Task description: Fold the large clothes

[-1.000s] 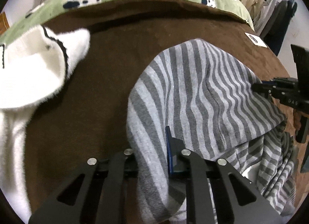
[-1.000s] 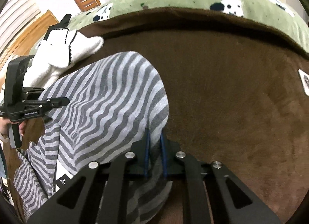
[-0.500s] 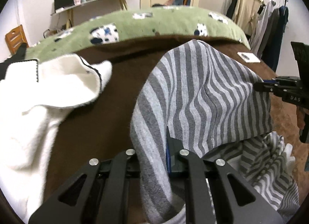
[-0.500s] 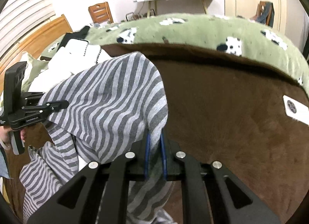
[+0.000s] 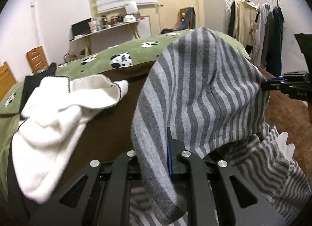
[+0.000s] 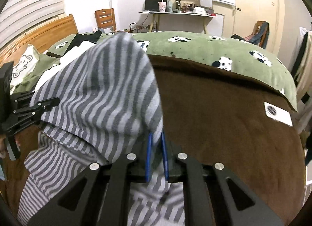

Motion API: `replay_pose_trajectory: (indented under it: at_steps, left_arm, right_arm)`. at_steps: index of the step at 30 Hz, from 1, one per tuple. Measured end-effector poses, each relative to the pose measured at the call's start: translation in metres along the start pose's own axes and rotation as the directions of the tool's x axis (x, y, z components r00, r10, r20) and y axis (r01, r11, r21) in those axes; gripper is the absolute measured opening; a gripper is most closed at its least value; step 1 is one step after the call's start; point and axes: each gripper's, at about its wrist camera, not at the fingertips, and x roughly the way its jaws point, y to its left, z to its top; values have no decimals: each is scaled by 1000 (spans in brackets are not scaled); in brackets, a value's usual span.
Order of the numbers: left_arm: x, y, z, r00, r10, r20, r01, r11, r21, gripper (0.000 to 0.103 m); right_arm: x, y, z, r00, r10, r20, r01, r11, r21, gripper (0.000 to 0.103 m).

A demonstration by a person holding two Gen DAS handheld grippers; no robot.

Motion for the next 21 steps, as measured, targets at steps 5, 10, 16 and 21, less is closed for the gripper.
replay_pose_trajectory:
  at_steps: [5,10,16,21]
  left_arm:
    - [-18,-16,-42,1000,23,2,-23,1000,-18,16]
    - [-31,-34,-78,1000,2,-9,-2,1000,-28,16]
    - [-26,-40,-110,997,-14,-82,8,998,-69,17]
    - [-21,-39,-123,992,-22,-121,9,994,-109,18]
  right_arm:
    - [-23,4,-40,999,-18,-46,21,997,71,4]
    - [-26,8,-71,995,-7,-103,17,995,100,3]
    - [-19,11,-71,993,15,-117,-4,996,88,4]
    - [2,13,-48,986,92,-136,-84,995,58,14]
